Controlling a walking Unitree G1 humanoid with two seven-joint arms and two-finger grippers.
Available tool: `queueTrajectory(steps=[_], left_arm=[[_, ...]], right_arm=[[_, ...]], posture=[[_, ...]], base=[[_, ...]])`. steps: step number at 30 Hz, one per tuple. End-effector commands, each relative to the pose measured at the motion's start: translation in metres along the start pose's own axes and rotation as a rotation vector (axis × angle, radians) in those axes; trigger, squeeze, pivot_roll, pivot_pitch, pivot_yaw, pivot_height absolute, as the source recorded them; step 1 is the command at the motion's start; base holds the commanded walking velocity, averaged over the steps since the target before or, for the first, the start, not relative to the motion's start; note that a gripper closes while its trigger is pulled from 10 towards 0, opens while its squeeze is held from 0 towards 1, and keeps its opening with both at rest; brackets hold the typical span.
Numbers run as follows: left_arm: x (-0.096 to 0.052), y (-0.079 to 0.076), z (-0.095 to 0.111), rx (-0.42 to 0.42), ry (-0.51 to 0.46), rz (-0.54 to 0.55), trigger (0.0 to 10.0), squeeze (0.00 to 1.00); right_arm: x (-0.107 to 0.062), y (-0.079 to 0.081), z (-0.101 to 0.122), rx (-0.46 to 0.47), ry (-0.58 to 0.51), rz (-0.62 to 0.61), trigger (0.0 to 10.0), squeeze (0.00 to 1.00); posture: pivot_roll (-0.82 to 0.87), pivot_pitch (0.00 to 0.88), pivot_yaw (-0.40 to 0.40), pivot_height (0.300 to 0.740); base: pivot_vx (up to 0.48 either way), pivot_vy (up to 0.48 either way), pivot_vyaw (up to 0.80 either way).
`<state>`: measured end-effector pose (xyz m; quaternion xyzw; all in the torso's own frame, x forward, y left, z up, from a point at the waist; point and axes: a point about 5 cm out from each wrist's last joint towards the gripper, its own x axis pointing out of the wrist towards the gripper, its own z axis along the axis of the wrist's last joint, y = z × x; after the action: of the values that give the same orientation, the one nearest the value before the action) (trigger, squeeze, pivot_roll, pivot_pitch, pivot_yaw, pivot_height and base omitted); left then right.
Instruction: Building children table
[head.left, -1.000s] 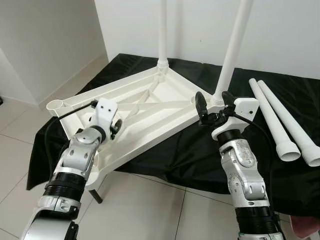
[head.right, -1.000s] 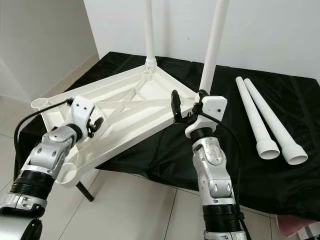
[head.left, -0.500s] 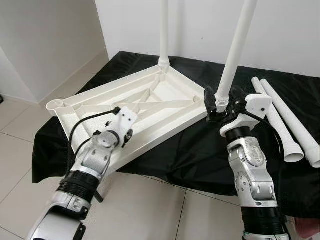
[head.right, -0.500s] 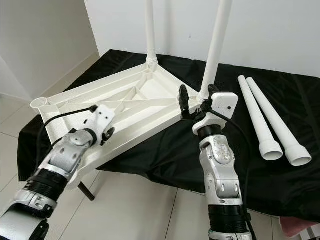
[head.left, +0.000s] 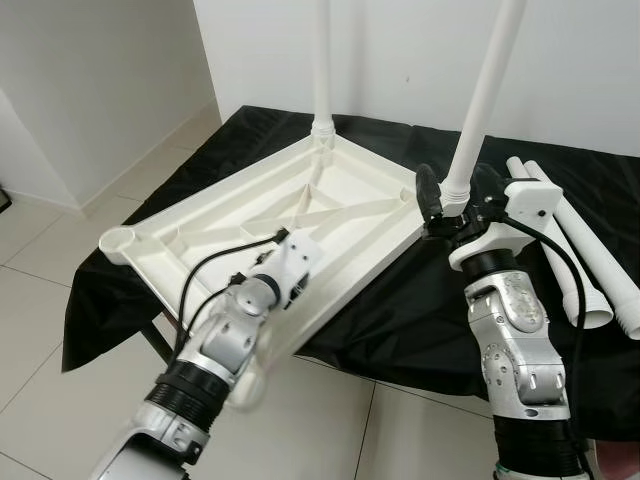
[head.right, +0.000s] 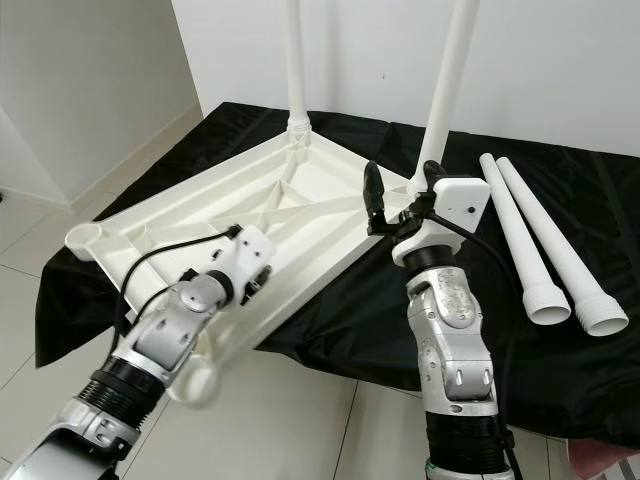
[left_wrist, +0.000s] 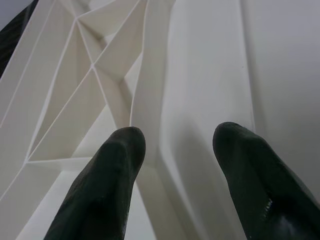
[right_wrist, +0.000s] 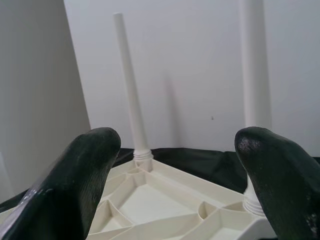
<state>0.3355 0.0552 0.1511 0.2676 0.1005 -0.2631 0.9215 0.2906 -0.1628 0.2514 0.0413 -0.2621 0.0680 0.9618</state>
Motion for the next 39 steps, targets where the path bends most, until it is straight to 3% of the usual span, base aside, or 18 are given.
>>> queueTrajectory(steps=[1, 8, 10, 11, 13, 14, 24, 29, 31, 32, 34, 35, 37, 39], left_arm=[[0.004, -0.026, -0.015, -0.037, 0.085, -0.164, 10.0, 0.0], [0.009, -0.031, -0.007, -0.053, 0.067, -0.168, 10.0, 0.0], [0.011, -0.034, 0.0, -0.061, 0.056, -0.171, 10.0, 0.0], [0.019, -0.04, 0.018, -0.085, 0.017, -0.175, 10.0, 0.0], [0.019, -0.04, 0.018, -0.085, 0.017, -0.175, 10.0, 0.0], [0.024, -0.044, 0.033, -0.099, -0.019, -0.176, 10.0, 0.0], [0.031, -0.058, 0.062, -0.066, -0.098, -0.223, 10.0, 0.0], [0.032, -0.039, 0.074, -0.032, -0.143, -0.178, 10.0, 0.0], [0.029, -0.014, 0.084, -0.02, -0.199, -0.127, 10.0, 0.0], [0.029, -0.014, 0.084, -0.02, -0.199, -0.127, 10.0, 0.0], [0.023, 0.01, 0.094, -0.019, -0.26, -0.083, 10.0, 0.0], [0.023, 0.01, 0.094, -0.019, -0.26, -0.083, 10.0, 0.0], [0.009, 0.041, 0.107, -0.047, -0.348, -0.045, 10.0, 0.0], [0.004, 0.05, 0.112, -0.059, -0.377, -0.038, 10.0, 0.0]], right_arm=[[-0.001, 0.0, 0.002, 0.006, 0.002, -0.005, 10.0, 0.0], [-0.001, 0.0, 0.004, 0.011, -0.006, -0.009, 10.0, 0.0], [-0.002, 0.0, 0.006, 0.022, -0.016, -0.01, 10.0, 0.0], [-0.003, 0.0, 0.009, 0.032, -0.03, -0.018, 10.0, 0.0], [-0.003, 0.0, 0.009, 0.032, -0.03, -0.018, 10.0, 0.0], [-0.003, 0.001, 0.01, 0.038, -0.034, -0.025, 10.0, 0.0], [-0.007, 0.001, 0.009, 0.038, -0.024, -0.039, 10.0, 0.0], [-0.01, -0.002, 0.004, 0.021, 0.01, -0.073, 10.0, 0.0], [-0.013, -0.001, -0.002, 0.005, 0.048, -0.102, 10.0, 0.0], [-0.013, -0.001, -0.002, 0.005, 0.048, -0.102, 10.0, 0.0], [-0.017, 0.001, -0.006, -0.001, 0.082, -0.113, 10.0, 0.0], [-0.017, 0.001, -0.006, -0.001, 0.082, -0.113, 10.0, 0.0], [-0.021, 0.006, -0.012, -0.004, 0.13, -0.118, 10.0, 0.0], [-0.022, 0.008, -0.015, -0.007, 0.144, -0.121, 10.0, 0.0]], posture=[[-0.17, 0.124, 0.11, 0.74], [-0.17, 0.129, 0.116, 0.74], [-0.17, 0.131, 0.12, 0.74], [-0.18, 0.134, 0.131, 0.74], [-0.18, 0.134, 0.131, 0.74], [-0.18, 0.135, 0.135, 0.74], [-0.17, 0.138, 0.145, 0.74], [-0.17, 0.138, 0.144, 0.74], [-0.15, 0.141, 0.141, 0.74], [-0.15, 0.141, 0.141, 0.74], [-0.14, 0.141, 0.136, 0.74], [-0.14, 0.141, 0.136, 0.74], [-0.13, 0.142, 0.131, 0.74], [-0.13, 0.141, 0.129, 0.74]], base=[[0.0, 0.0, 0.0], [0.0, 0.0, 0.0], [0.0, 0.0, 0.0], [0.0, 0.0, 0.0], [0.0, 0.0, 0.0], [0.0, 0.0, 0.0], [0.0, 0.0, 0.0], [0.0, 0.0, 0.0], [0.0, 0.0, 0.0], [0.0, 0.0, 0.0], [0.0, 0.0, 0.0], [0.0, 0.0, 0.0], [0.0, 0.0, 0.0], [0.0, 0.0, 0.0]])
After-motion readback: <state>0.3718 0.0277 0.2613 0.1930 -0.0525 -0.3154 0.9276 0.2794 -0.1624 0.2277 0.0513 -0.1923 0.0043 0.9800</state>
